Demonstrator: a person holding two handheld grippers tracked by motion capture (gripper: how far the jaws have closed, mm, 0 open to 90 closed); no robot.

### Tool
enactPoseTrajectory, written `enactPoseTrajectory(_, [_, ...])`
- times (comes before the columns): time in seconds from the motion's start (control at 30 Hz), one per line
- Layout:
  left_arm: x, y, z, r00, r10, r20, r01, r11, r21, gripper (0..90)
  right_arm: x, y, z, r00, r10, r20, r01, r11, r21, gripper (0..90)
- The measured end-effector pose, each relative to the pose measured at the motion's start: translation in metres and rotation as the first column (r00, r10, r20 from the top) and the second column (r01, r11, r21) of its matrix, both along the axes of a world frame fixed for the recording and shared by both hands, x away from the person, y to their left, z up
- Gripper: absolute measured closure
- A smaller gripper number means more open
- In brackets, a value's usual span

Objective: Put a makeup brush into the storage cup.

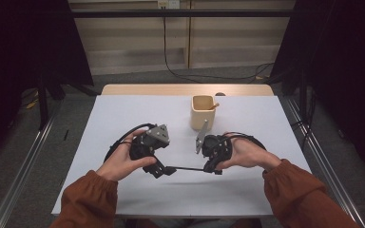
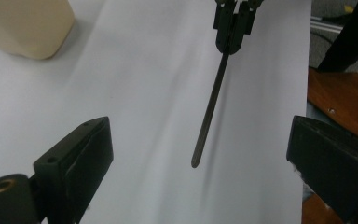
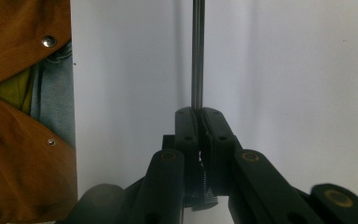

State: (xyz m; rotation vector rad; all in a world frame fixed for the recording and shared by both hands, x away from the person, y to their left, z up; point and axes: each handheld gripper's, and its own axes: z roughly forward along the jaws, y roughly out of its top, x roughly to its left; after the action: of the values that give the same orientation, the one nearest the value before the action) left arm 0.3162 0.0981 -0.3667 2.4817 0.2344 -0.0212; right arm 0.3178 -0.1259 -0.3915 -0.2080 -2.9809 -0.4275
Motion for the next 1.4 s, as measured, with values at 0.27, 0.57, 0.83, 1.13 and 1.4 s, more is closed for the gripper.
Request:
enactPoseTrajectory(0.27, [0.001,-0.003,-0.008,0.9997,-0.016,-0.02,0.018,0.9975,0.069,8.7,-0.002,0.002,0.0,1.0,-0.002,-0.005,0.001,1.0,-0.013,85.3])
enactPoseTrajectory(0.57, [0.001,-0.007,-0.015,0.9976,-0.028,-0.063,0.034,0.9941,0.103,9.2,-0.002,0.003,0.0,1.0,0.007,-0.002,-0.007,1.0,-0.006,85.3])
enactPoseTrajectory(0.83, [0.002,-0.011,-0.03,0.9938,-0.041,-0.104,0.053,0.9909,0.123,9.2,-0.003,0.005,-0.001,0.9999,0.013,0.003,-0.013,1.0,-0.008,85.3])
enactPoseTrajectory(1.13, [0.0,-0.015,-0.034,0.9926,-0.067,-0.101,0.083,0.984,0.158,12.0,-0.004,0.007,-0.002,0.9997,0.026,0.007,-0.025,1.0,-0.007,85.3])
enactPoseTrajectory(1.4, [-0.001,-0.013,-0.032,0.9894,-0.102,-0.104,0.119,0.978,0.172,37.0,-0.004,0.011,-0.002,0.9992,0.041,0.004,-0.041,0.999,-0.007,85.3])
